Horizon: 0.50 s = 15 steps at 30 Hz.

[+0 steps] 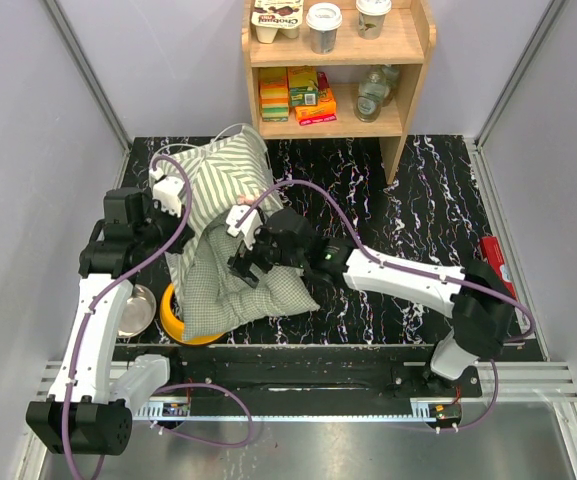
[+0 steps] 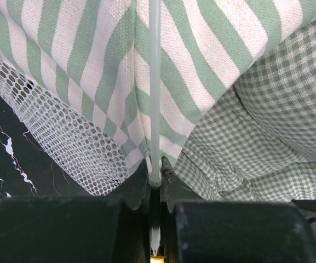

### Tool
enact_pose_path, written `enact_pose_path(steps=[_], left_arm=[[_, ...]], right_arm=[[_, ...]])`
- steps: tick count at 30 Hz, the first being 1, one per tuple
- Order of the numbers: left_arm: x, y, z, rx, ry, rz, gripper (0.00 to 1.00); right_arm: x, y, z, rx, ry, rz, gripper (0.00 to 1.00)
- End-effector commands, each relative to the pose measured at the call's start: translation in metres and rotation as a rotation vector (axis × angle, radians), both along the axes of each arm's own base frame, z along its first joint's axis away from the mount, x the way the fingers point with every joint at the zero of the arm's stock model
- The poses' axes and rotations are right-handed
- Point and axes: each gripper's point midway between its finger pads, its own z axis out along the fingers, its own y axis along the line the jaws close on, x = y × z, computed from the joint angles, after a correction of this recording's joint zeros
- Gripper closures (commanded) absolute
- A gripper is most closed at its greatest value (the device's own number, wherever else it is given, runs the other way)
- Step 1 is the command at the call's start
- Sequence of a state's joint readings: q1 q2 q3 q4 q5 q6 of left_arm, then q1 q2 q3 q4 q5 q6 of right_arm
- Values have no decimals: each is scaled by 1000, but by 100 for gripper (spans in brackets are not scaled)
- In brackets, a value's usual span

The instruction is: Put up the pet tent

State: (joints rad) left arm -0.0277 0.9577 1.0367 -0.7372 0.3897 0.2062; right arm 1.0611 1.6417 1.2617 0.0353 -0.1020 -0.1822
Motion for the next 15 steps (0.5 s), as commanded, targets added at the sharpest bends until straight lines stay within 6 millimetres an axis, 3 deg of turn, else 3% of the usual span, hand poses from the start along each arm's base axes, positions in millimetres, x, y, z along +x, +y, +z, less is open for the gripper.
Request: enact_pose_path(steps=[1, 5, 10, 13, 15], left_arm=[[-4, -1, -14, 18, 48, -15, 100], [-5, -2, -12, 18, 47, -24, 100], [-5, -4, -12, 9, 51, -34, 100], [-6, -5, -11, 6, 50, -41, 100], [-6, -6, -9, 0, 47, -48, 100]], right_arm=[[-12, -15, 41, -27, -180, 98, 1], [-15, -35, 39, -89, -217, 97, 1], [-25, -58, 69, -68, -307, 107, 0], [-54, -64, 79, -54, -344, 240, 1], [-88, -62, 65, -50, -349, 404, 2]])
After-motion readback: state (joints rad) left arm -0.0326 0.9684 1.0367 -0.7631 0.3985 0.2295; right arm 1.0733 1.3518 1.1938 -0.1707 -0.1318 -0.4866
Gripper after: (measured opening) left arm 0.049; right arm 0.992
